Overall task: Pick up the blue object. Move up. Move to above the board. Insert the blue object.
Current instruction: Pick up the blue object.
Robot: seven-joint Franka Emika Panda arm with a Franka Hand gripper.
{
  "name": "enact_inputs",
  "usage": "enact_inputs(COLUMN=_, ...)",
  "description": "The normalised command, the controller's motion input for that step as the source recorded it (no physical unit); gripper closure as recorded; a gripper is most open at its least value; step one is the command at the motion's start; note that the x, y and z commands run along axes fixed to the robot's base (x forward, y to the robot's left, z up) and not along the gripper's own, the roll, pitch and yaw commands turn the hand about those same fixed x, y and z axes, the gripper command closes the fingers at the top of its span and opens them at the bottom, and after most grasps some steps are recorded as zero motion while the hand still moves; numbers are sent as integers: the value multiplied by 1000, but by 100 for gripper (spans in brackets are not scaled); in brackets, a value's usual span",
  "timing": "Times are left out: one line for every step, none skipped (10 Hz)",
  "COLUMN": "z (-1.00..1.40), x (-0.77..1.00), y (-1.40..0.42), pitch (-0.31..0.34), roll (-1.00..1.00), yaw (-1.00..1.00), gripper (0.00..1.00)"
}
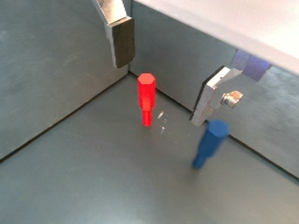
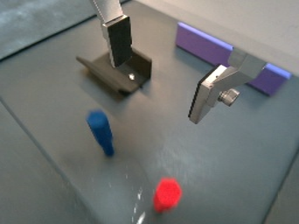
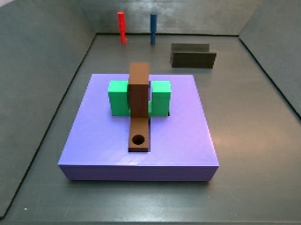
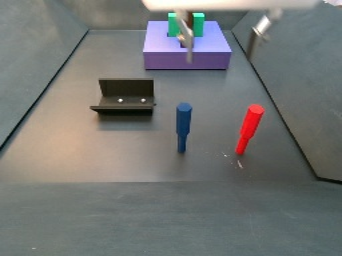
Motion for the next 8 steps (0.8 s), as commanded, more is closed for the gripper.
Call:
enact_inputs(z=-249, x=-31, y=280, pitch=-117, roll=-143, yaw=-83, gripper=0)
enact_inputs(z=-6, x=274, y=360, pitch=0, roll=-244, yaw=0, gripper=0)
enact_inputs(z=-40, x=120, y=446, pitch=0, roll=-211, yaw=-43, gripper=0)
enact_inputs(z=-63, x=134, y=360, pitch=0, roll=-187, yaw=-17, gripper=0)
enact_inputs(z=-151, x=160, y=283, pitch=-4, roll=-174, yaw=0, gripper=0)
enact_inputs(z=-183, x=134, y=134, pitch=-14, roll=-167, yaw=0, gripper=0)
enact_inputs(z=-100, x=317, y=40, pitch=0, roll=-166, yaw=0, gripper=0)
enact_inputs(z=0, x=560, y=40, pitch=60, roll=-190, yaw=0, gripper=0)
